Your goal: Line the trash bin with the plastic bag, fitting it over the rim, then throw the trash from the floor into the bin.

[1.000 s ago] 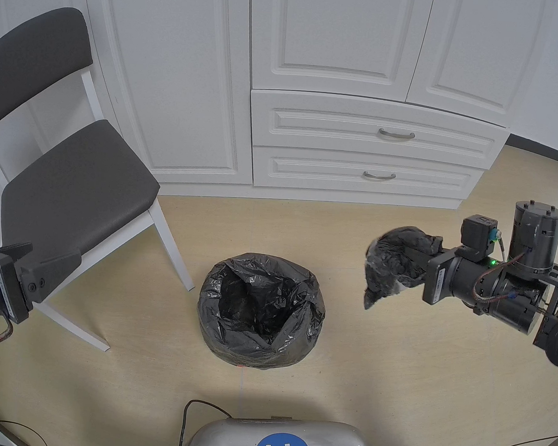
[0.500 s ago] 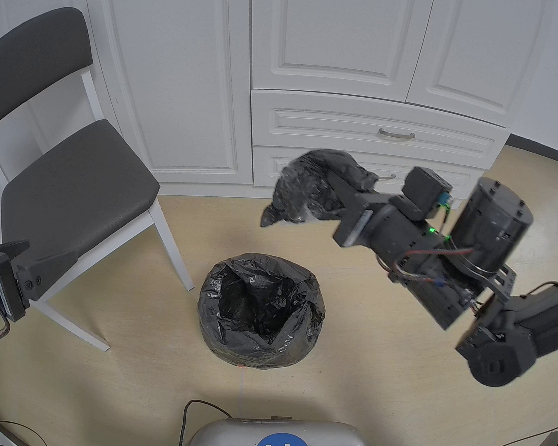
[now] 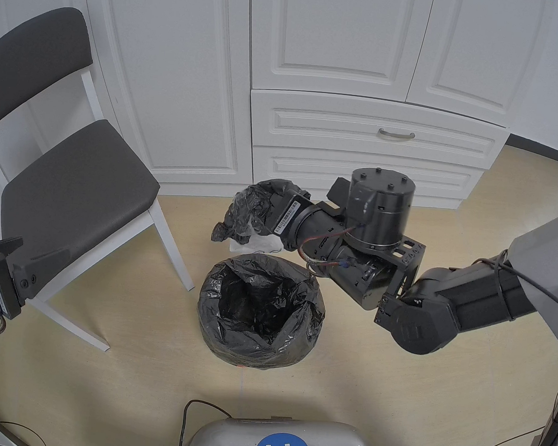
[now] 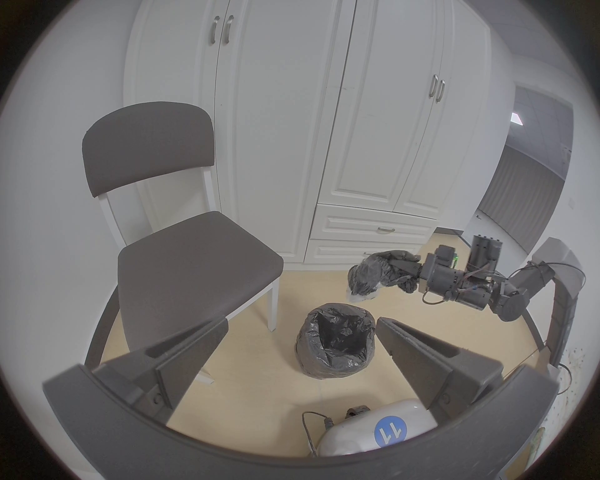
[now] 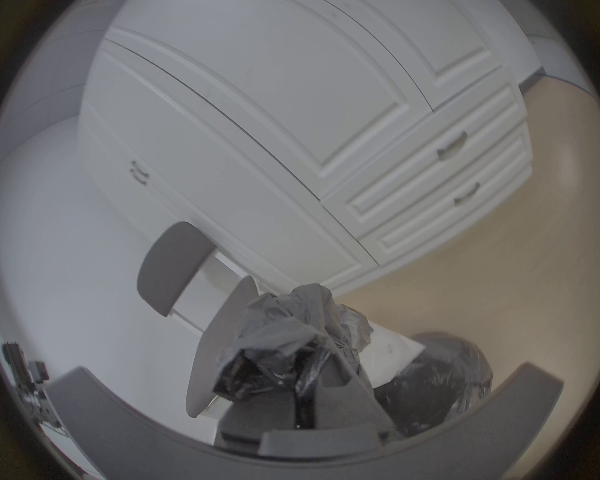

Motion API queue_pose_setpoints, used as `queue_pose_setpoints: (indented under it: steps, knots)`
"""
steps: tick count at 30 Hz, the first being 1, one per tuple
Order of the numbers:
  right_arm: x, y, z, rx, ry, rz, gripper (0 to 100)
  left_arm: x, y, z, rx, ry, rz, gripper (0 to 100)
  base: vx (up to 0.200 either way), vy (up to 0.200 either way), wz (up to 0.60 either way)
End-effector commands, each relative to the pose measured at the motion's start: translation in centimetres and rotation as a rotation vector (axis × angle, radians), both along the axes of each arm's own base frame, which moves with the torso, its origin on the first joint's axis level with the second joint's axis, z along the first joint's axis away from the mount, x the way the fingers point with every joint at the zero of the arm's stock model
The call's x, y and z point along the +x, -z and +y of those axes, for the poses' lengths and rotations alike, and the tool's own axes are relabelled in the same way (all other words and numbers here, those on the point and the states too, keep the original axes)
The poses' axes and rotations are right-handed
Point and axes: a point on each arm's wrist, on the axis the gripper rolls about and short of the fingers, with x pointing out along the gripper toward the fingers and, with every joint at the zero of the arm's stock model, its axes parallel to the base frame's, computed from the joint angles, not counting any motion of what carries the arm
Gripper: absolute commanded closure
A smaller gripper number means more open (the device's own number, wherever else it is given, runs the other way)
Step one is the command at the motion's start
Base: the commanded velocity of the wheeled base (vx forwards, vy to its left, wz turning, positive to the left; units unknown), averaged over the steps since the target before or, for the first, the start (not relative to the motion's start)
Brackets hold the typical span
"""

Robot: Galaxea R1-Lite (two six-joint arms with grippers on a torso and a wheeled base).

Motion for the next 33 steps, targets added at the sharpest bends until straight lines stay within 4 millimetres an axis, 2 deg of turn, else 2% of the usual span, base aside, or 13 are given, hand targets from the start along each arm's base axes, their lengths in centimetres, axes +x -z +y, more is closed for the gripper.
queue_pose_setpoints:
  steps: [1,6,14,18,20,21,24,27,28,29,30,31,33]
  knots:
    - [1.4,-0.7,0.5,0.046,0.012,0.088,100,0.1,0.1,0.0,0.003,-0.004,0.003,0,0.000,0.000,0.00]
    - [1.6,-2.0,0.7,0.094,0.018,0.208,100,0.2,0.2,0.0,0.006,-0.004,0.008,0,0.000,0.000,0.00]
    - [2.1,-7.1,-1.2,0.271,-0.010,0.434,100,0.1,0.1,0.0,0.005,-0.004,0.007,0,0.000,0.000,0.00]
    - [3.9,-7.0,-1.5,0.290,0.038,0.510,100,0.1,0.1,0.0,0.004,-0.004,0.006,0,0.000,0.000,0.00]
    - [5.0,-6.2,-1.3,0.282,0.062,0.548,100,0.1,0.1,0.0,0.010,-0.003,0.006,0,0.000,0.000,0.00]
    - [6.1,-4.9,-0.8,0.267,0.082,0.581,100,0.1,0.2,0.0,0.013,-0.002,0.007,0,0.000,0.000,0.00]
    - [7.0,-3.3,-0.1,0.246,0.092,0.606,100,0.0,0.1,0.0,0.010,-0.002,0.001,0,0.000,0.000,0.00]
    - [8.4,0.6,0.9,0.199,0.116,0.662,100,0.0,0.0,0.1,0.009,-0.004,-0.003,0,0.000,0.000,0.00]
    - [8.4,0.7,0.9,0.197,0.117,0.664,100,0.0,0.0,0.1,0.009,-0.002,-0.003,0,0.000,0.000,0.00]
    - [9.1,2.7,1.2,0.173,0.131,0.693,100,0.0,0.0,0.1,0.009,-0.004,-0.003,0,0.000,0.000,0.00]
    - [9.1,2.7,1.2,0.173,0.131,0.693,100,0.0,0.0,0.1,0.009,-0.004,-0.003,0,0.000,0.000,0.00]
    - [9.7,4.3,1.2,0.157,0.146,0.715,100,0.0,0.0,0.1,0.009,-0.004,-0.003,0,0.000,0.000,0.00]
    - [10.1,5.5,1.3,0.146,0.154,0.729,100,0.0,0.0,0.1,0.009,-0.005,-0.003,0,0.000,0.000,0.00]
